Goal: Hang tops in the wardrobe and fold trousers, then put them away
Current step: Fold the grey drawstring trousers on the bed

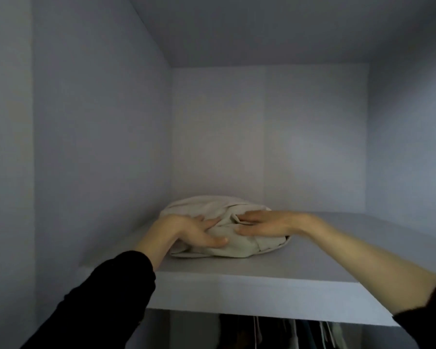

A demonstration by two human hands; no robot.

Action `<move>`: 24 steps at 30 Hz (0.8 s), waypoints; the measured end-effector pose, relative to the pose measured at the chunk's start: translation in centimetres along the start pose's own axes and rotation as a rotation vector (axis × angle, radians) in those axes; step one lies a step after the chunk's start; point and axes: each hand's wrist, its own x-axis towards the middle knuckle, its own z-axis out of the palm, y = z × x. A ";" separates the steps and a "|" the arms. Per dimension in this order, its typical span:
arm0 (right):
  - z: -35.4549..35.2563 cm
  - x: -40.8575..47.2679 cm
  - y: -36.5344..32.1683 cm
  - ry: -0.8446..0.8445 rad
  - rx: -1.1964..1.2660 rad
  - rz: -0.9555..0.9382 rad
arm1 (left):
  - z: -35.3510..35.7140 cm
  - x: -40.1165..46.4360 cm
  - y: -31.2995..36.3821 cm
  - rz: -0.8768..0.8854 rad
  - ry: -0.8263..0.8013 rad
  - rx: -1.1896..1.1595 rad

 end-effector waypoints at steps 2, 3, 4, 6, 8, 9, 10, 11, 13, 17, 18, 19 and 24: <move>0.0 1.1 0.4 -0.110 -0.072 0.016 | 0.5 0.7 -0.3 -0.061 -0.032 0.036; 0.0 1.8 0.5 -0.133 -0.113 0.016 | 0.7 1.0 -0.5 -0.083 -0.028 0.048; 0.2 2.7 0.6 -0.137 -0.147 0.010 | 0.9 1.3 -0.8 -0.106 -0.022 0.059; 0.8 4.9 0.5 -0.114 -0.187 -0.009 | 1.2 2.2 -1.5 -0.158 0.004 0.088; 1.3 7.3 0.3 -0.089 -0.188 -0.011 | 1.2 3.2 -2.8 -0.195 0.024 0.115; 1.7 8.6 0.2 -0.076 -0.193 -0.008 | 1.3 3.9 -3.5 -0.207 0.034 0.130; 1.7 10.4 0.1 -0.058 -0.211 -0.011 | 1.1 4.9 -4.6 -0.211 0.051 0.142; 2.1 11.3 0.0 -0.056 -0.233 -0.007 | 1.5 5.6 -5.1 -0.211 0.058 0.140; 2.3 13.7 -0.1 -0.048 -0.255 0.003 | 1.8 7.6 -6.6 -0.199 0.094 0.129; 2.4 17.6 0.4 -0.039 -0.218 0.032 | 1.6 11.4 -9.1 -0.187 0.072 0.118; 2.6 17.9 0.5 -0.033 -0.209 0.034 | 1.4 11.8 -9.3 -0.186 0.052 0.115; 2.9 18.3 0.5 -0.019 -0.198 0.041 | 1.3 12.3 -9.6 -0.184 0.048 0.111; 3.5 18.3 0.7 0.011 -0.153 0.072 | 1.6 13.1 -9.6 -0.156 0.066 0.070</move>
